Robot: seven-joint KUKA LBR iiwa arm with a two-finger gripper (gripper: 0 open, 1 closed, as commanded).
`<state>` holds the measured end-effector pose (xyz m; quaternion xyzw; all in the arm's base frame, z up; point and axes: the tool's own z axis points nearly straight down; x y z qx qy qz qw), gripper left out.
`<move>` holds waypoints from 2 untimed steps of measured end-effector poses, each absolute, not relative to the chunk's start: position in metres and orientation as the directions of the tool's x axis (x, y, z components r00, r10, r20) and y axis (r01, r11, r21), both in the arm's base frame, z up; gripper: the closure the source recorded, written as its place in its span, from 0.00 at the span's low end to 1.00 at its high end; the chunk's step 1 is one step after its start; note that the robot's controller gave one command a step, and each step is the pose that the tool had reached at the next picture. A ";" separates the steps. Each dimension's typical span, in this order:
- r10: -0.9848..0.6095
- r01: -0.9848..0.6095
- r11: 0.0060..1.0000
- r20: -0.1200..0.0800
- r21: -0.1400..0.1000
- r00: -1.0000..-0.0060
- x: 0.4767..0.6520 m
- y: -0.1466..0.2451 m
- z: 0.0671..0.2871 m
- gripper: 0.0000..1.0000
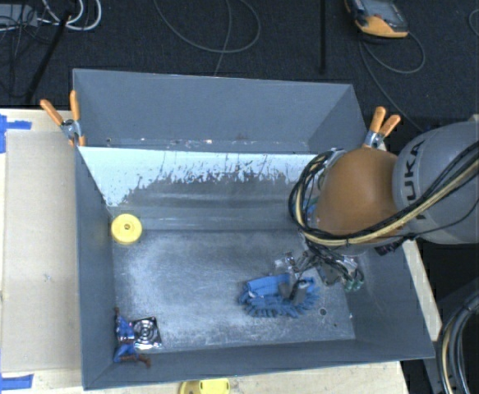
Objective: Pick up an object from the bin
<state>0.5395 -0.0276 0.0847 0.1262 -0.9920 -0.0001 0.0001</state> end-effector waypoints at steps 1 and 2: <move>-0.250 -0.250 0.968 0.000 0.000 -0.968 0.540 -0.028 0.085 1.00; -0.310 -0.310 0.951 0.002 0.001 -0.951 0.528 -0.005 0.285 1.00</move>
Offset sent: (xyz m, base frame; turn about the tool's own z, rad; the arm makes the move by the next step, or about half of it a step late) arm -0.0122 0.0237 0.2089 -0.0696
